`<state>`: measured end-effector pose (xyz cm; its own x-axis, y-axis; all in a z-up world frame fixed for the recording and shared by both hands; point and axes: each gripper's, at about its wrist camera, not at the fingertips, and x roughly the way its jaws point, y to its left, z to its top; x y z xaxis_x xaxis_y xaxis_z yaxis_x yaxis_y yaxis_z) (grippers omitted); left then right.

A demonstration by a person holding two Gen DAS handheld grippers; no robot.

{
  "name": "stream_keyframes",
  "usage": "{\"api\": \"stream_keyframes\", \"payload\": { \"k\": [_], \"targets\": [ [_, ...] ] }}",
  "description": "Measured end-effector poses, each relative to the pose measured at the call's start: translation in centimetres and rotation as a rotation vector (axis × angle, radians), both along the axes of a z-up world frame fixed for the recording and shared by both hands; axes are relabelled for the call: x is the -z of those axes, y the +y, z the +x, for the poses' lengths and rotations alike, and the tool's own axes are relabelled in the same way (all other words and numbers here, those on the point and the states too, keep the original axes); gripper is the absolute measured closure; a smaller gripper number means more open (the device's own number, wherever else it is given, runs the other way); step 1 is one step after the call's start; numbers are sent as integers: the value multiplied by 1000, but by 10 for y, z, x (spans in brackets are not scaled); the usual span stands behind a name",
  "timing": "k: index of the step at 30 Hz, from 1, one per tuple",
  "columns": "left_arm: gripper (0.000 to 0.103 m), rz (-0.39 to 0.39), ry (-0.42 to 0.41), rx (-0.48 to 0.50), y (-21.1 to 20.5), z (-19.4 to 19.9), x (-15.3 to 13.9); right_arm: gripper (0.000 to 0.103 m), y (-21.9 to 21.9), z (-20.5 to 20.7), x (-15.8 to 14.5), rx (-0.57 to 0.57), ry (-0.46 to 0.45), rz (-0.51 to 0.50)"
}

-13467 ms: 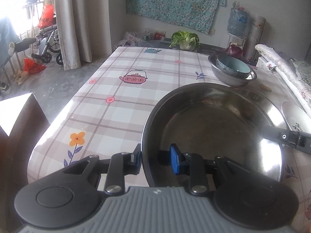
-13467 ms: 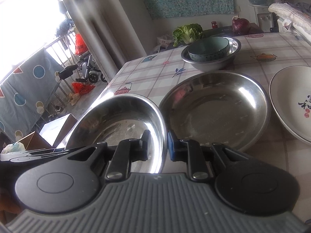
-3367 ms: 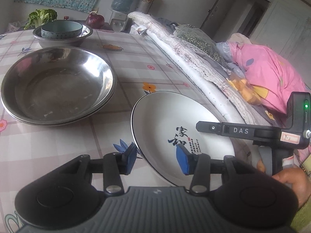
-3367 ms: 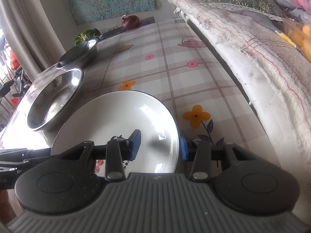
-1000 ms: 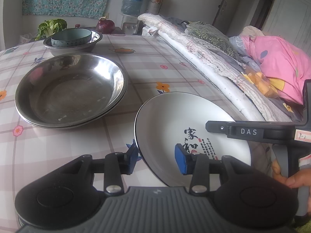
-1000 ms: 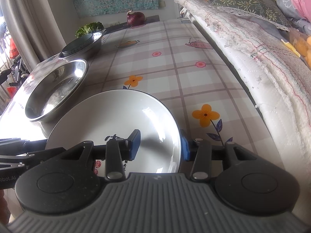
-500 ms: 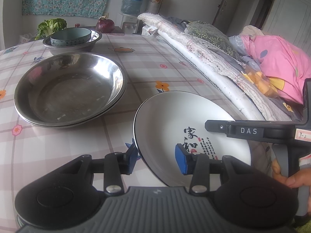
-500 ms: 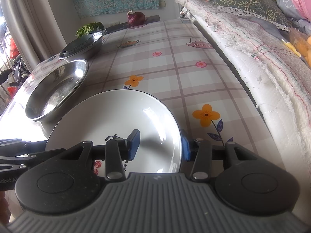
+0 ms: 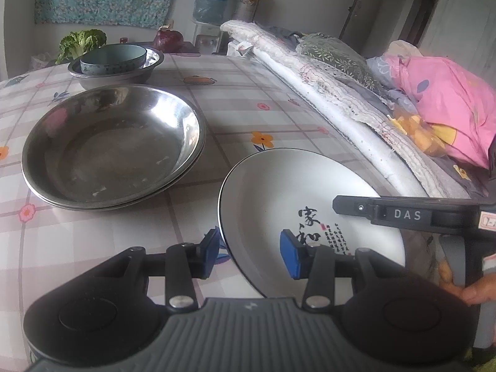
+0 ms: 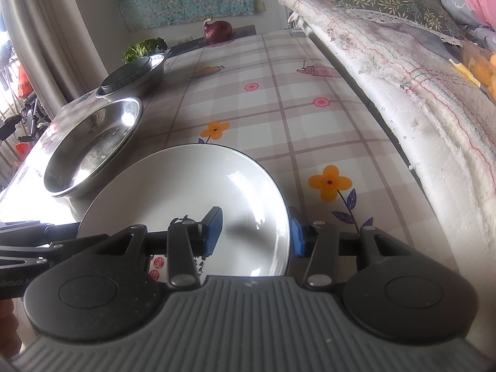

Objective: Organize plates and bowls
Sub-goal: 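Hold the white plate with both tools and carry it over the stainless plates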

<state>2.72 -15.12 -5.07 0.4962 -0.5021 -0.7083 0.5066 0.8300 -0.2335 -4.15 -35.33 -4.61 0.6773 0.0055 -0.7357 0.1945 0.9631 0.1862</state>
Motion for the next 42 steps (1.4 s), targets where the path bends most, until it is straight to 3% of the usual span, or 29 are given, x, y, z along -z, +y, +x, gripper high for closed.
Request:
{"api": "stream_keyframes", "payload": {
  "k": [7, 13, 24, 35, 42],
  "targets": [
    [60, 40, -15, 5, -7, 11, 2, 60, -1, -5, 1, -2, -1, 6],
    [74, 63, -3, 8, -13, 17, 7, 61, -3, -13, 2, 4, -7, 27],
    [75, 54, 23, -15, -6, 11, 3, 65, -8, -12, 1, 23, -14, 76],
    [75, 37, 29, -17, 2, 3, 2, 66, -3, -1, 1, 8, -17, 30],
    [75, 83, -2, -1, -5, 7, 1, 66, -1, -11, 2, 12, -11, 21]
  ]
}}
